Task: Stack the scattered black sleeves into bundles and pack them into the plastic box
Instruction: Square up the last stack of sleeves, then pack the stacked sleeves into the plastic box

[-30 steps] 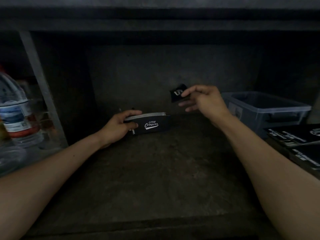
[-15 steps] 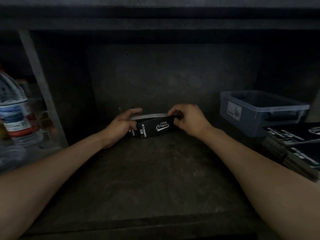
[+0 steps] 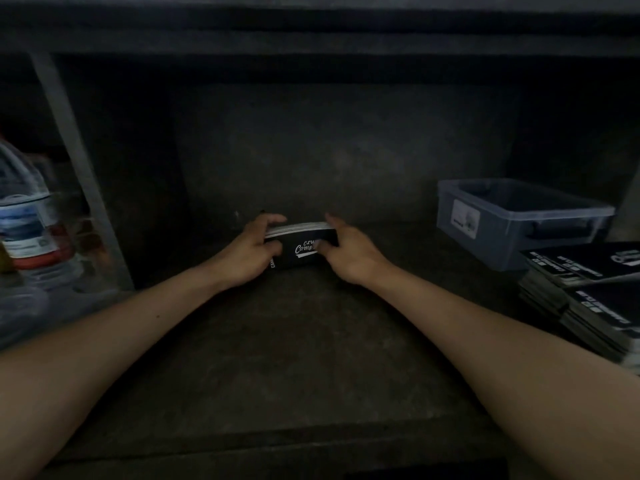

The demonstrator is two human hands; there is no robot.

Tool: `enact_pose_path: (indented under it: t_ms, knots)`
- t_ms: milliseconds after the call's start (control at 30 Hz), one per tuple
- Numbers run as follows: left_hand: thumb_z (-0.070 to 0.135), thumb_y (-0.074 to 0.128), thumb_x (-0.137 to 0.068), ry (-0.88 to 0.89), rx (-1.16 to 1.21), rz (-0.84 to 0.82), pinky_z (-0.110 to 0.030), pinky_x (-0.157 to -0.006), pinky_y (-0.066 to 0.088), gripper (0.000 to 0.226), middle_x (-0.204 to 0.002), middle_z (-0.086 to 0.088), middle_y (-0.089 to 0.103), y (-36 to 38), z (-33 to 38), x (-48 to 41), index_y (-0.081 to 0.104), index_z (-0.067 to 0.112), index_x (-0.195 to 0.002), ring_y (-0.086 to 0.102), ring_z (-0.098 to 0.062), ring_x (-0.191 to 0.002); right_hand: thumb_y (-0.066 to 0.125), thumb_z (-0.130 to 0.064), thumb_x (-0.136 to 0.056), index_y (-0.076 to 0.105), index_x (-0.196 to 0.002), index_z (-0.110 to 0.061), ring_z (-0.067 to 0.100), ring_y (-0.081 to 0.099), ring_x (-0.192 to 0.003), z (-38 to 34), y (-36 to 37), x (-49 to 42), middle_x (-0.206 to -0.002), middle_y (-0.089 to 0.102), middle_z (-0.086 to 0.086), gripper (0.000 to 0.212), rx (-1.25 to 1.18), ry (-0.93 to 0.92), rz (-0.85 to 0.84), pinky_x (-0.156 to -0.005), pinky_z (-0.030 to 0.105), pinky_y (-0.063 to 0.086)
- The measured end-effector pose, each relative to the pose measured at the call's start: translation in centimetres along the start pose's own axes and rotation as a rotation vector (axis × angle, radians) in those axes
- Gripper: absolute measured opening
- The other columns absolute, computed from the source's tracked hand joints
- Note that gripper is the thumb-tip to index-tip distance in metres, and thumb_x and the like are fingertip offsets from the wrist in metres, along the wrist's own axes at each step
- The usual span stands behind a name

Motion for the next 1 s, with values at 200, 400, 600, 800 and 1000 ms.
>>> enact_pose_path:
  t_ms: [200, 400, 600, 800, 1000]
  knots:
    - [0.018, 0.049, -0.099, 0.005, -0.27, 0.016, -0.026, -0.083, 0.041, 0.03, -0.119, -0.006, 0.053, 0.0, 1.6, 0.6, 0.05, 0.022, -0.129, 0.058, -0.012, -0.088, 0.052, -0.024, -0.1, 0.029, -0.153, -0.02, 0.028, 0.045, -0.134, 0.0, 0.0, 1.3, -0.148, 0.044, 0.014, 0.058, 0.037, 0.028, 0.024, -0.111, 0.032, 0.034]
    - [0.004, 0.054, -0.094, -0.071, 0.133, 0.04, -0.031, -0.085, 0.048, 0.026, -0.116, -0.007, 0.067, -1.3, 5.8, 2.3, 0.066, 0.022, -0.108, 0.06, -0.019, -0.105, 0.063, -0.033, -0.092, 0.051, -0.139, -0.026, 0.022, 0.059, -0.118, -2.7, -8.2, 6.7, -0.13, 0.063, 0.003, 0.048, 0.031, -0.071, 0.24, -0.1, 0.037, 0.049]
    - [0.007, 0.065, -0.086, -0.182, 0.741, -0.217, -0.037, -0.073, 0.062, 0.022, -0.102, -0.007, 0.076, 3.8, 16.7, 5.7, 0.07, 0.016, -0.105, 0.074, -0.018, -0.089, 0.075, -0.044, -0.08, 0.056, -0.13, -0.031, 0.003, 0.06, -0.091, 0.0, -23.2, 14.6, -0.104, 0.06, -0.014, 0.055, -0.085, 0.129, 0.288, -0.078, 0.027, 0.052]
    - [0.007, 0.064, -0.085, -0.23, 0.822, -0.512, -0.035, -0.068, 0.061, 0.025, -0.105, -0.015, 0.068, 13.8, 25.3, 7.4, 0.063, 0.009, -0.11, 0.069, -0.024, -0.089, 0.073, -0.046, -0.078, 0.07, -0.11, -0.025, 0.016, 0.062, -0.09, 7.6, -30.9, 21.8, -0.102, 0.067, -0.001, 0.038, -0.012, 0.396, 0.359, -0.077, 0.035, 0.05]
    - [0.011, 0.07, -0.085, -0.246, 0.674, -0.554, -0.033, -0.074, 0.062, 0.028, -0.111, -0.011, 0.069, 19.1, 27.3, 7.6, 0.063, 0.013, -0.112, 0.068, -0.021, -0.1, 0.068, -0.048, -0.084, 0.06, -0.111, -0.026, 0.013, 0.058, -0.085, 12.8, -31.6, 24.9, -0.096, 0.061, -0.003, 0.036, 0.032, 0.526, 0.368, -0.068, 0.031, 0.044]
Point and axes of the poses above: each hand's wrist, its own x-axis away from the middle knuckle, its own y-axis out of the palm, z = x × y, the point moved 9 cm from there along -x, towards the middle knuckle
